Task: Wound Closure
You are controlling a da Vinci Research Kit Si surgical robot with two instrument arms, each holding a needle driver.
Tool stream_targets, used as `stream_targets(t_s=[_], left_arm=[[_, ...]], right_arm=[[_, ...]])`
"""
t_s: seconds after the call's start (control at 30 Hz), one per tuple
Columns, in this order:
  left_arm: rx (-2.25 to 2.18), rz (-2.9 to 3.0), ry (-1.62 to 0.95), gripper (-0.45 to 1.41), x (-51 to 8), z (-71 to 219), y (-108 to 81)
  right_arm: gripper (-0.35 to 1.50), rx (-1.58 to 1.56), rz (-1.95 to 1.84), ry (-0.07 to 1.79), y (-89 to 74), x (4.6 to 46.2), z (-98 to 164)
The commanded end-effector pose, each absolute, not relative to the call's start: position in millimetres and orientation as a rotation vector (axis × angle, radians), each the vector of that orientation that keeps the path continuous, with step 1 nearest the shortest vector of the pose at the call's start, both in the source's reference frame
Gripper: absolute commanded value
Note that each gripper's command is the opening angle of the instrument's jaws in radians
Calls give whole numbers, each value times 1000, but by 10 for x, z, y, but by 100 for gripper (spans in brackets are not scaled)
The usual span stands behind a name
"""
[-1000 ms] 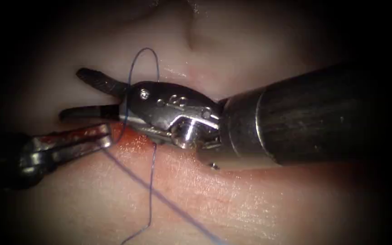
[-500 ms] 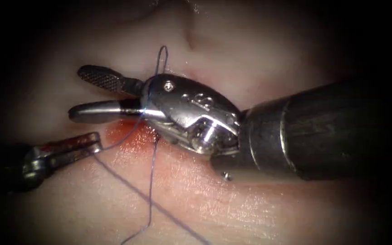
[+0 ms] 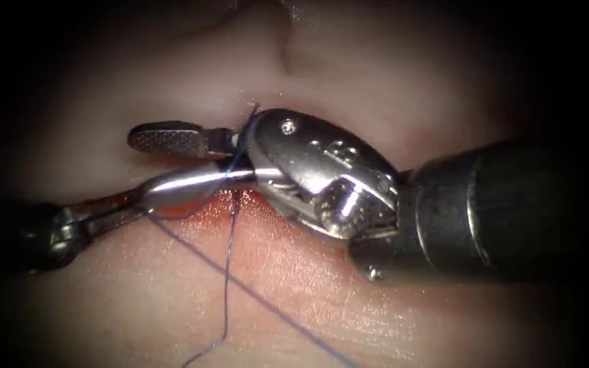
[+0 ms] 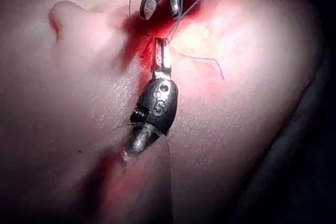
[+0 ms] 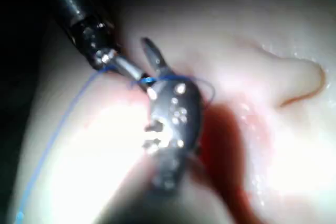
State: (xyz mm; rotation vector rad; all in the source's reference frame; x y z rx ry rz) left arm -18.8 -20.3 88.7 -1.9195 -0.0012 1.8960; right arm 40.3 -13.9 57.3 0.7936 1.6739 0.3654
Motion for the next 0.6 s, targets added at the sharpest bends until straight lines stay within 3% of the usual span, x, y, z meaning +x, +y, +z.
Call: stream_targets(t_s=[0.03, 0.3, 0.6], left_arm=[[-1920, 1895, -7, -45, -193, 893, -210], [-1914, 1894, -16, -45, -189, 886, -206], [-1925, 1875, -20, -45, -189, 879, -202]], right_arm=[[17, 817, 322, 1662, -143, 408, 579], [5, 882, 127, 1597, -148, 410, 576], [5, 907, 54, 1585, -157, 410, 571]])
